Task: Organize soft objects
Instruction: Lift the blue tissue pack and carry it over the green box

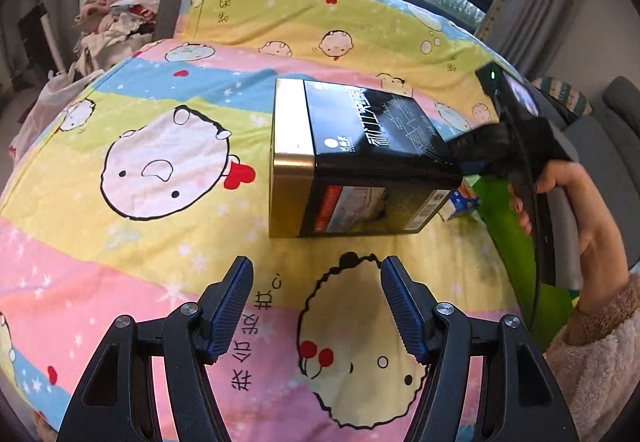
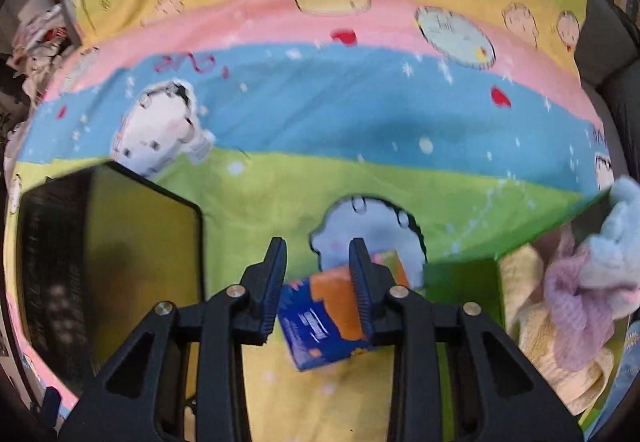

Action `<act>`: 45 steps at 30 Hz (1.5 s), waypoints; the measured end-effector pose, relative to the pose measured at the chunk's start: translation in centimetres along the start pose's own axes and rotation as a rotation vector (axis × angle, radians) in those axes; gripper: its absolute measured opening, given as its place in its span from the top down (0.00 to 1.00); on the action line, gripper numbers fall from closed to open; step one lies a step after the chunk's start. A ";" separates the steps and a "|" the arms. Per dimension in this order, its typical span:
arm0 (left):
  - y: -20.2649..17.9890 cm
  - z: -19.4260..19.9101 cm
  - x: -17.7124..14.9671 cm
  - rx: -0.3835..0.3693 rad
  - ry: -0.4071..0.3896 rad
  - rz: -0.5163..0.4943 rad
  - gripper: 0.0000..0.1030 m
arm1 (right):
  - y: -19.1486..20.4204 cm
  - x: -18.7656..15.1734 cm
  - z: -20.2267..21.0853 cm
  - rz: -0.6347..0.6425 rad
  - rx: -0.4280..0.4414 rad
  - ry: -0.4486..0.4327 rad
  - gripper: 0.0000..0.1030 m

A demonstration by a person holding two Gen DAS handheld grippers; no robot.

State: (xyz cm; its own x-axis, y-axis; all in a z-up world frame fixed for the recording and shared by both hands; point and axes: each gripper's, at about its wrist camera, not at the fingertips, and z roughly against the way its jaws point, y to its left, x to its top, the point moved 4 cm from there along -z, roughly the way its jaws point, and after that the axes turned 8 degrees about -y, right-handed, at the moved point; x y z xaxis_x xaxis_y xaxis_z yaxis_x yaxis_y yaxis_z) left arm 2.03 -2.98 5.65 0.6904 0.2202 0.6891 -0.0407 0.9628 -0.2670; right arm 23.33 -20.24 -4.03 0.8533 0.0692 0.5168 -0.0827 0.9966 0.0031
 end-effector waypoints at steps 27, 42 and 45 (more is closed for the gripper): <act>-0.9 1.4 -1.3 -0.065 0.018 -0.023 0.35 | 0.1 -5.9 0.7 -0.043 0.059 0.041 0.78; -5.5 0.9 -3.8 -0.233 0.094 -0.055 0.35 | -1.4 -18.7 11.0 -0.325 0.211 -0.208 0.24; -6.6 0.5 -4.2 -0.290 0.109 -0.049 0.35 | -1.2 -19.2 12.3 -0.319 0.227 -0.256 0.24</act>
State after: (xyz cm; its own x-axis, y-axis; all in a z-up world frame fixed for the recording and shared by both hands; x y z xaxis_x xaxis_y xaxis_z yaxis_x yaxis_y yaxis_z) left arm -0.93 -10.20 4.85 0.7605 0.1412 0.6337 0.1917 0.8837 -0.4270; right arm 0.67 -23.36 -3.43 0.7025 -0.2809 0.6539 0.0286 0.9292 0.3684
